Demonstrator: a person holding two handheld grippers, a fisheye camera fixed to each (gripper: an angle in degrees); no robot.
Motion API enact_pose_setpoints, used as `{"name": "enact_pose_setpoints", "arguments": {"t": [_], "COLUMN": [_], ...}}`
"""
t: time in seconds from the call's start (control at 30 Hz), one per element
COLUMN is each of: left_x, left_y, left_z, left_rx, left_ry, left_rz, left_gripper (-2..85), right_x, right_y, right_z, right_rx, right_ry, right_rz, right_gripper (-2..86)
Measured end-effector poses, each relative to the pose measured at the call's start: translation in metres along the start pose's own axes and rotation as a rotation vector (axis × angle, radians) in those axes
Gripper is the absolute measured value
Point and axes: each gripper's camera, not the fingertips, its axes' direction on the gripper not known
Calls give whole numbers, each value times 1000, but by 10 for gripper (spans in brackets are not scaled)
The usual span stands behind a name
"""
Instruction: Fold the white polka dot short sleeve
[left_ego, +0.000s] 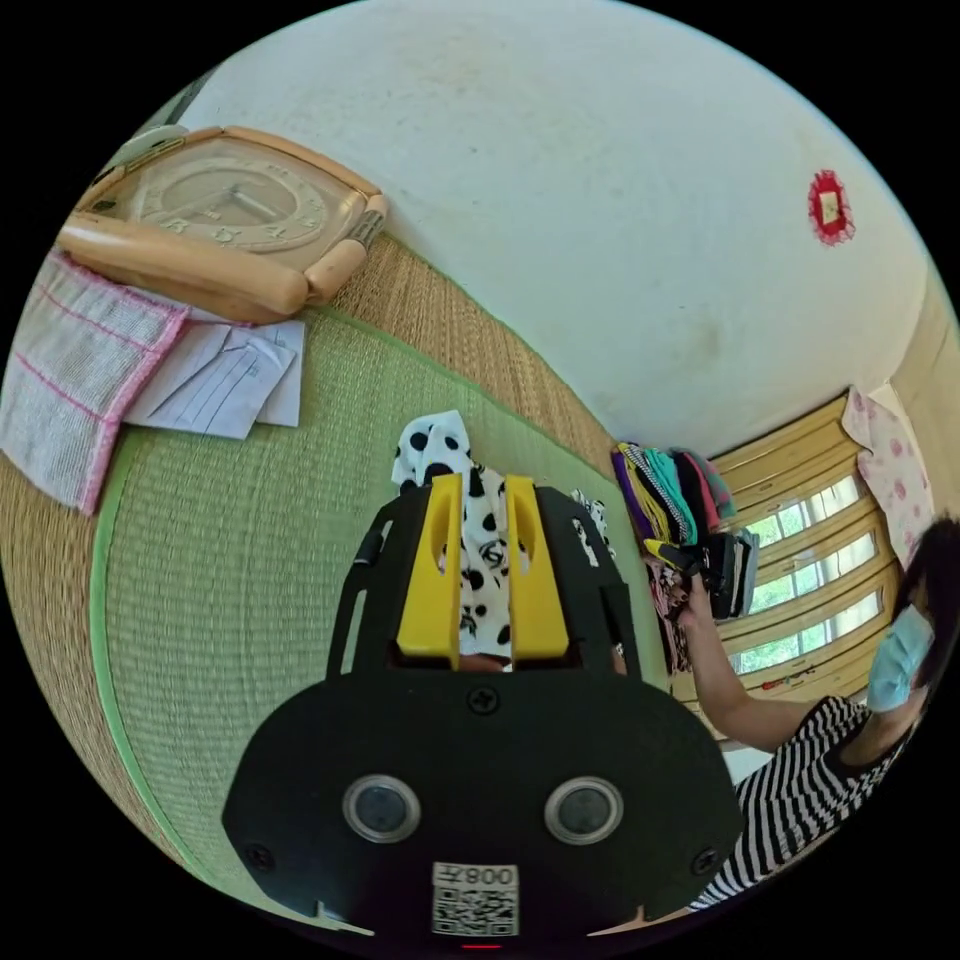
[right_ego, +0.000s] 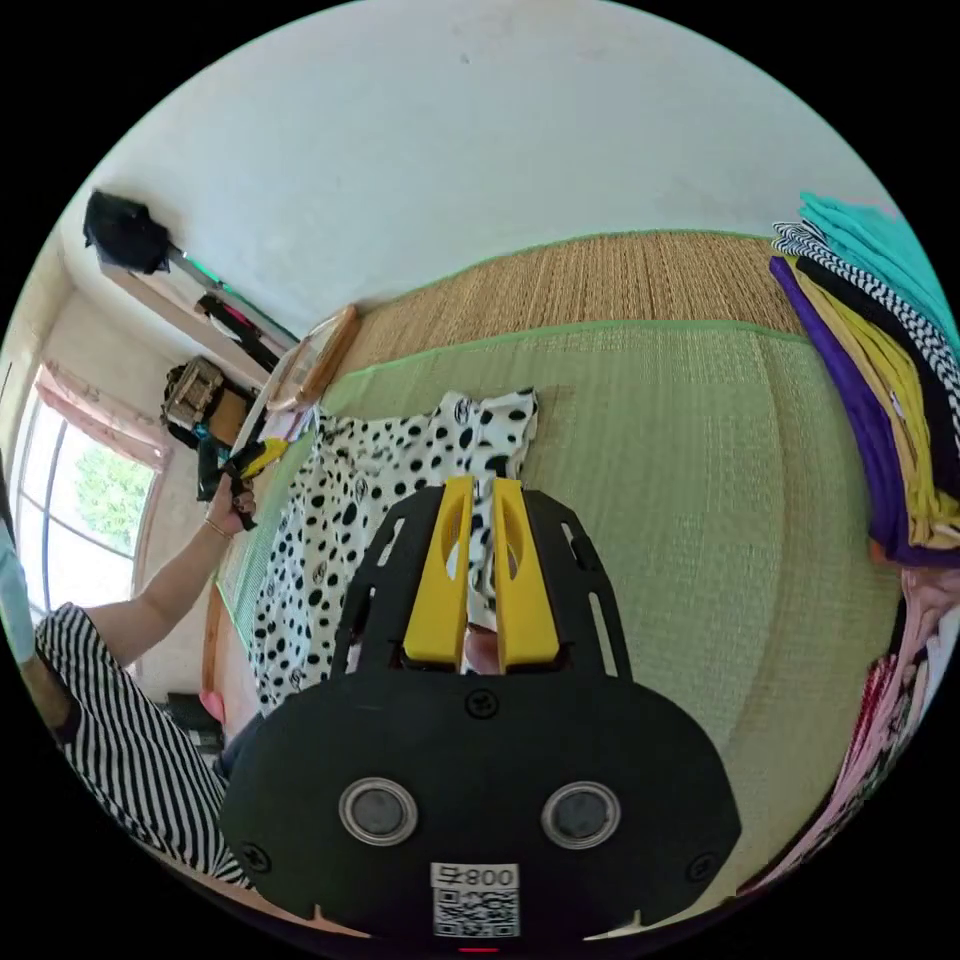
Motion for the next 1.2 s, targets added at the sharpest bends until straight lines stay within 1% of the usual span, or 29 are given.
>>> {"name": "enact_pose_setpoints", "arguments": {"t": [0.1, 0.17, 0.3, 0.33, 0.37, 0.43, 0.53, 0.57, 0.63, 0.7, 0.73, 0.87, 0.93, 1.03, 1.2], "left_x": [13, 19, 28, 34, 43, 57, 74, 78, 78, 78, 81, 116, 132, 160, 199], "left_y": [36, 65, 91, 93, 93, 91, 90, 92, 96, 97, 96, 77, 66, 45, 5], "left_z": [-27, -41, -34, -26, -23, -22, -33, -41, -52, -58, -59, -39, -27, -4, 32], "left_rx": [-32, -70, -162, -205, -202, -218, -191, -163, -139, -126, -121, -125, -126, -143, -163], "left_ry": [-28, -83, -113, -146, -198, -309, -347, -387, -404, -384, -343, -274, -239, -215, -235], "left_rz": [26, 10, -24, -13, 7, 34, 47, 36, 1, -24, -23, 79, 124, 209, 300], "left_gripper": [82, 84, 75, 64, 39, 18, 8, 7, 7, 9, 14, 34, 40, 45, 53], "right_x": [-17, -24, -35, -36, -39, -45, -50, -49, -47, -46, -47, -55, -60, -81, -132], "right_y": [47, 70, 91, 91, 90, 87, 86, 88, 93, 96, 96, 86, 77, 59, 11], "right_z": [-2, 1, 17, 20, 25, 32, 30, 26, 21, 18, 17, 7, 0, -4, 36], "right_rx": [-74, -114, -169, -176, -180, -205, -214, -201, -178, -161, -158, -95, -52, 4, -30], "right_ry": [62, 96, 125, 132, 128, 187, 208, 205, 211, 186, 182, 252, 252, 217, 155], "right_rz": [-28, -19, 14, 22, 29, 24, 33, 45, 67, 91, 95, 124, 127, 70, -82], "right_gripper": [59, 64, 62, 59, 52, 24, 10, 7, 5, 4, 4, 2, 2, 3, 9]}}
